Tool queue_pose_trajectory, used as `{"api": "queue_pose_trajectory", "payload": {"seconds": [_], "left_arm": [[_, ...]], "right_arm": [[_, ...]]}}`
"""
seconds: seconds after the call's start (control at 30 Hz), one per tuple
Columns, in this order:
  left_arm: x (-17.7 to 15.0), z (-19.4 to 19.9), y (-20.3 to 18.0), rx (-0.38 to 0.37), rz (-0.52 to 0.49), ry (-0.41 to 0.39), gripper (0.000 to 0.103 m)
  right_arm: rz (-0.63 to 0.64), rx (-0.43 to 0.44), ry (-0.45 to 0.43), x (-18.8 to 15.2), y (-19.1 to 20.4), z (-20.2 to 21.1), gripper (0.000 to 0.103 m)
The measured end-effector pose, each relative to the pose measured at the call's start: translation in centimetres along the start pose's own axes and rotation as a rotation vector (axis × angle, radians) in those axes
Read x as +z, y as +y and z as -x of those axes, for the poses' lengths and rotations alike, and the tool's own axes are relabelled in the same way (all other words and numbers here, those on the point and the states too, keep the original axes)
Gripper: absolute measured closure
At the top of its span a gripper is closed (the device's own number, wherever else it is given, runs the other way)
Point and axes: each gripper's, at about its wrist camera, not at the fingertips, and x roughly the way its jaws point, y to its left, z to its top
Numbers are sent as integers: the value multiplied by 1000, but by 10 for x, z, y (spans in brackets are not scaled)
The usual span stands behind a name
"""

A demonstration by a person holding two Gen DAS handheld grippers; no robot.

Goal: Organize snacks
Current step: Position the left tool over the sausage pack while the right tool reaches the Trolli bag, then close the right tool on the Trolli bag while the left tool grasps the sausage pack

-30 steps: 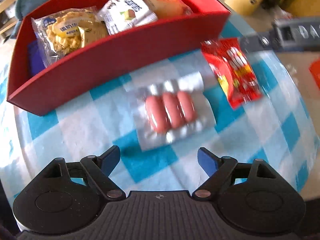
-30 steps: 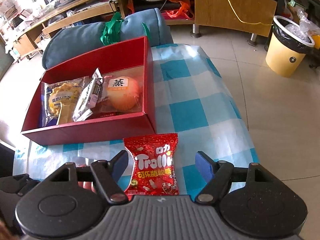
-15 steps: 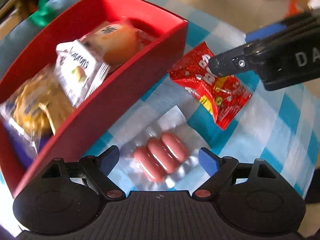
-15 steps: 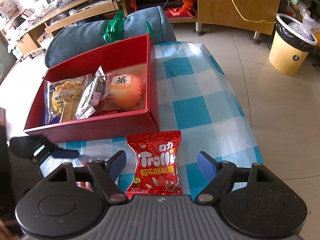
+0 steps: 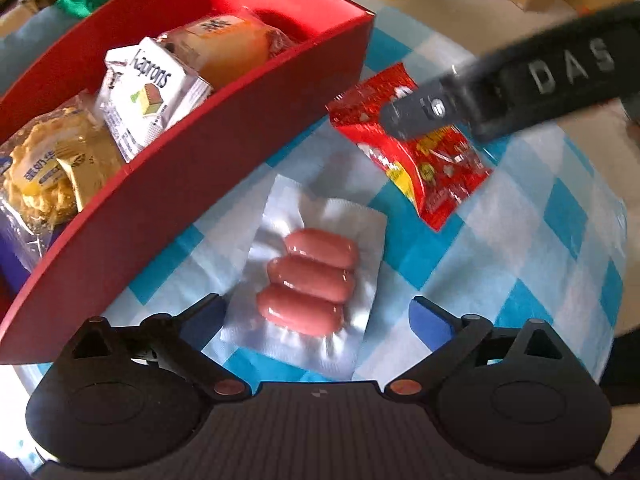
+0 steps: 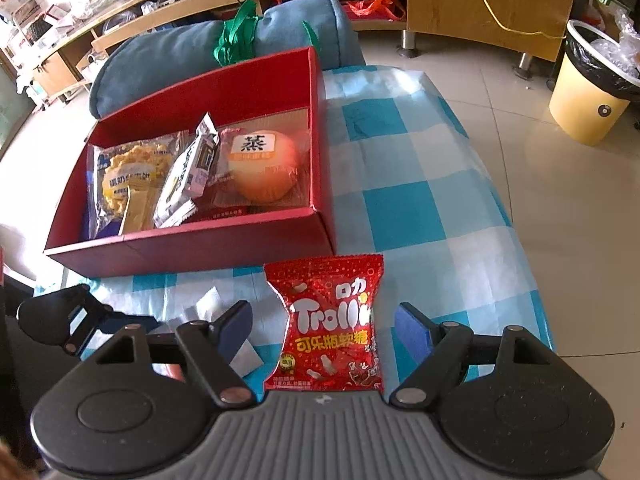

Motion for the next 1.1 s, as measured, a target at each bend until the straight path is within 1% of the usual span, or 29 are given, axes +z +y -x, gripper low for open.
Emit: {"api": "queue_pose_trajectory", "payload": {"seconds": [0.1,0.13,0.17,0.23,0.3,0.4,0.47,0.6,0.7,0.83,0.93,0.97,1.03,1.07,1.1], "left_arm": [[-1,-4,-10,61,12,-22,4],[-3,-3,-18,62,16,-28,9],[-3,0,-19,57,26,-34,16],[-7,11,-23,43,56,-41,24],[-8,16,-23,43,115,-39,25],[-18,22,-20,54,159,-37,26],[-26,31,-17,35,200,-48,28],[-41,41,-9,19,265,-54,29],[-49,39,5,17,293,-50,28],[-47,29,9,24,313,-33,26],[-45,28,10,39,322,-36,23],[-43,25,10,47,322,-36,18],[-43,23,10,60,327,-39,13],[-42,21,7,69,316,-39,12],[-41,20,5,81,301,-39,12]], "right_arm": [[3,-3,1,-1,-1,0,31],[2,-7,1,0,-2,0,31],[1,-10,4,0,-3,-2,31],[-2,-14,11,0,-5,-3,31],[-6,-19,15,-1,-7,-5,31],[-8,-22,20,-2,-10,-6,31],[-5,-20,24,-4,-10,-6,31],[-2,-26,37,-6,-9,-10,31],[-2,-33,53,-7,-9,-17,31],[-17,-9,70,-6,-6,-27,30],[6,-24,81,-5,2,-37,29],[14,-31,79,-5,5,-41,27],[35,-43,68,-5,12,-44,20],[48,-49,65,-6,15,-47,17],[60,-53,61,-8,18,-48,13]]}}
